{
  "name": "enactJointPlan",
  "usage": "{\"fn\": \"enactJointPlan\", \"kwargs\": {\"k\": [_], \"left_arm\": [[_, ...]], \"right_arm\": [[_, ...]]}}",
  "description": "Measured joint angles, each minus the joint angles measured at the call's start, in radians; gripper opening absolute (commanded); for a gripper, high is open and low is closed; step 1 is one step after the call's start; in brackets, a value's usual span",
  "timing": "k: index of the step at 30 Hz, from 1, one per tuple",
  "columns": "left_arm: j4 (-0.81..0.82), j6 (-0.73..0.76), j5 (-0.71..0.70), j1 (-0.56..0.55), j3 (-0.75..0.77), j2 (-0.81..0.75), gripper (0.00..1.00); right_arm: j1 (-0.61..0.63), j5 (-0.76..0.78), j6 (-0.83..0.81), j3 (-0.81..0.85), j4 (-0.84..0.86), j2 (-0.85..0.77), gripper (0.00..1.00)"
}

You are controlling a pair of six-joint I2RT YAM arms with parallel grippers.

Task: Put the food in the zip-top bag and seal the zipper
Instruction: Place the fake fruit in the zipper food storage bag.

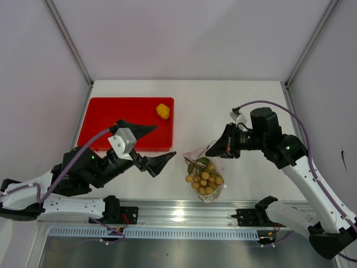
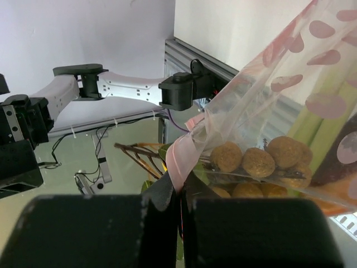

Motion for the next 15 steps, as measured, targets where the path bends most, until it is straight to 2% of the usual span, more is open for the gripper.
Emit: {"fn": "enactJointPlan", "kwargs": {"k": [6, 12, 15], "left_arm": [[-0.059, -0.273, 0.019, 0.001, -0.074, -0.024, 1.0], [-0.119, -0.563, 0.079, 0.001, -0.23, -0.057, 0.9], [-0.147, -0.659, 0.089, 0.001, -0.25, -0.053, 0.87]], "right_arm": [[0.0, 0.031, -0.013, -0.002, -0.006, -0.002, 0.0], [0.0, 0.071, -0.043, 0.0, -0.016, -0.002, 0.0], [0.0, 0.087, -0.056, 0.011, -0.029, -0.002, 0.0]]}}
